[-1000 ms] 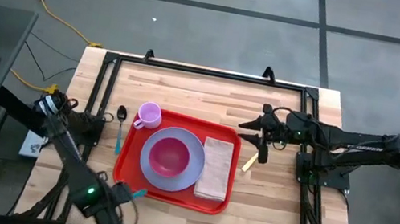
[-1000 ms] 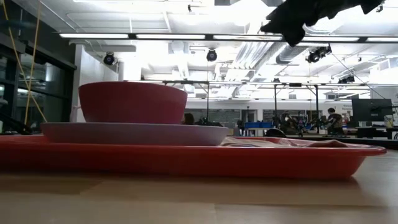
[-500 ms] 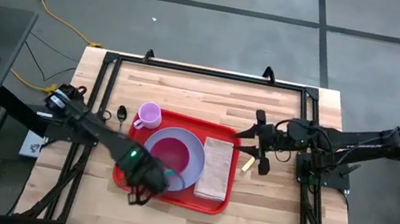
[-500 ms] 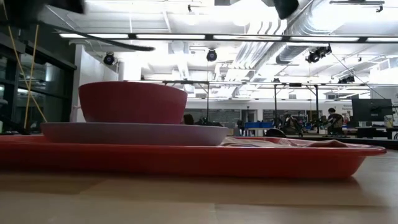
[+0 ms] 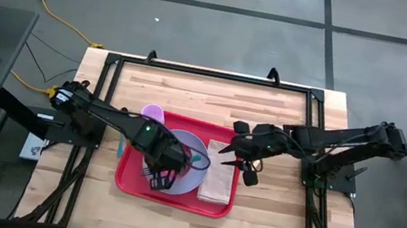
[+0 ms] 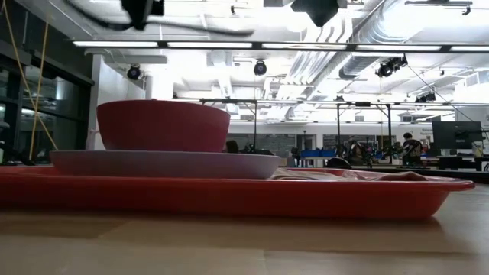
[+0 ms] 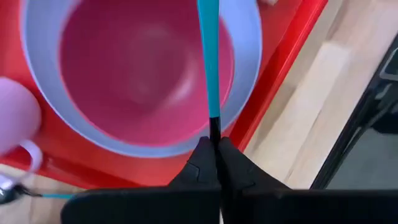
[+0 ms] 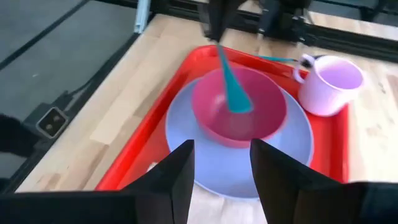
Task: Set up tray
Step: Put the blue fork on the gray napkin
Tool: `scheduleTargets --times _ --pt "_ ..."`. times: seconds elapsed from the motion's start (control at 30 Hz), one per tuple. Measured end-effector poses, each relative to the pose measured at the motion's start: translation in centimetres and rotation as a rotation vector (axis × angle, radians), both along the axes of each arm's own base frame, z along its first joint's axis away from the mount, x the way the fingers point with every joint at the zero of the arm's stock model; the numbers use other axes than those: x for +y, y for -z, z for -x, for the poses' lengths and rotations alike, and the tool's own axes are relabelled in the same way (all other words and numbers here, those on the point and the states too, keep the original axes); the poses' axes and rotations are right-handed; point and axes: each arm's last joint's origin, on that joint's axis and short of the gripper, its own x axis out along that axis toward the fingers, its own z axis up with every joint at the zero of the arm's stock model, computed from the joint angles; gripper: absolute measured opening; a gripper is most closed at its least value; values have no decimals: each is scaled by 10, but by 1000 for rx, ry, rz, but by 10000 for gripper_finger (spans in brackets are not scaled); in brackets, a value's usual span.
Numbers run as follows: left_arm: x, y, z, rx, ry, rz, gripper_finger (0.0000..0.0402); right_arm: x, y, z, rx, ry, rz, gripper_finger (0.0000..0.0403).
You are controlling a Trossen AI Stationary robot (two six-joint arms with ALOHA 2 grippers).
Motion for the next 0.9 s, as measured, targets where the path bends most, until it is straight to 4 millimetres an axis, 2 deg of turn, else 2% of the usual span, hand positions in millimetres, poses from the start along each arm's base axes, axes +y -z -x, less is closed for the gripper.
scheduleTargets --times 0.13,0.27,0.47,0.67,0.9 --pt "10 -16 -6 -68 -10 -9 17 2 0 -4 -9 -43 17 136" --pt "22 -23 -10 -98 -32 -9 15 1 -3 -4 -35 -54 56 136" --pt "38 -24 -15 -114 -63 4 19 1 -4 -4 -64 -60 142 136" --pt "50 -27 -25 -203 -70 22 19 7 -7 -3 -91 -20 323 136" --pt "56 -29 -29 -234 -76 38 20 10 -13 -3 -113 0 435 136"
